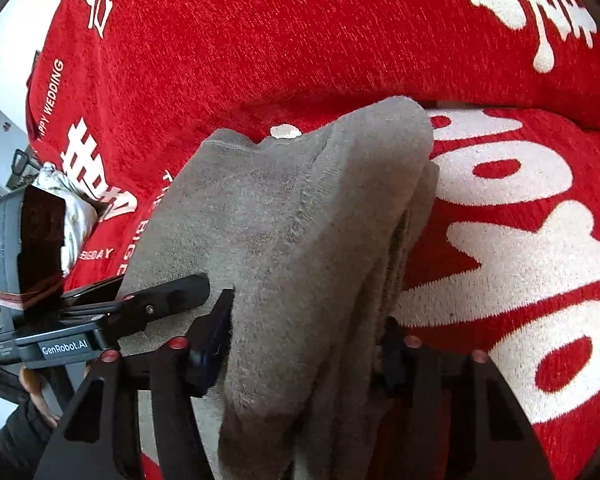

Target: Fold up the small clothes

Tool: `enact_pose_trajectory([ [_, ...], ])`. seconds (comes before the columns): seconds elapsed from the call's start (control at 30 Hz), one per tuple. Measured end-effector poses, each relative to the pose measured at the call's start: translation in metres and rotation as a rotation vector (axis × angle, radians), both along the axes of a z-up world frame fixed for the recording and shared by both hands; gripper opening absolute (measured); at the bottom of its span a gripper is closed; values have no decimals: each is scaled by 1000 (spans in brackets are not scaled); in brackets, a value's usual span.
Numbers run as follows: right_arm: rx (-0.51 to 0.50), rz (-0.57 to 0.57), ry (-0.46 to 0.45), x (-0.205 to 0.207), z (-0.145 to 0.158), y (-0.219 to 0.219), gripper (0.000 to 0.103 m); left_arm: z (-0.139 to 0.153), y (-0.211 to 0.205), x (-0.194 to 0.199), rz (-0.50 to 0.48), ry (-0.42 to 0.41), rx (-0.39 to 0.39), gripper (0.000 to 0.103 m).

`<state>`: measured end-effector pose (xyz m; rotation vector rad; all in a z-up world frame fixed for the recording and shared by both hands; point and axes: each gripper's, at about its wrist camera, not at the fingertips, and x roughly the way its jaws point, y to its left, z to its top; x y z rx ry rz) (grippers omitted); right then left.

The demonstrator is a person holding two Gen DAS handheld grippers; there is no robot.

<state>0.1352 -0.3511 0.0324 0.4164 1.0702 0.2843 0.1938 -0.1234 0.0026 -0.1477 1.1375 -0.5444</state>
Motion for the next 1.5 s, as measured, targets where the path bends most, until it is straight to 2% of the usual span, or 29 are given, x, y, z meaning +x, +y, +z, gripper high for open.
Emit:
enact_pose_trajectory([
  [0.1, -32, -7, -1, -5, 9, 2, 53, 9, -3, -6, -6, -30, 32, 55],
  [0.23, -44, -7, -6, -10, 17, 5, 50, 16, -1, -15, -5, -39, 51, 53],
  [0.7, -63, 4, 7, -29, 26, 28, 49, 24, 20, -44, 14, -20, 74, 52],
  [1.5, -87, 64, -9, -85, 41, 91, 47, 31, 86, -116, 70, -32, 85, 52],
])
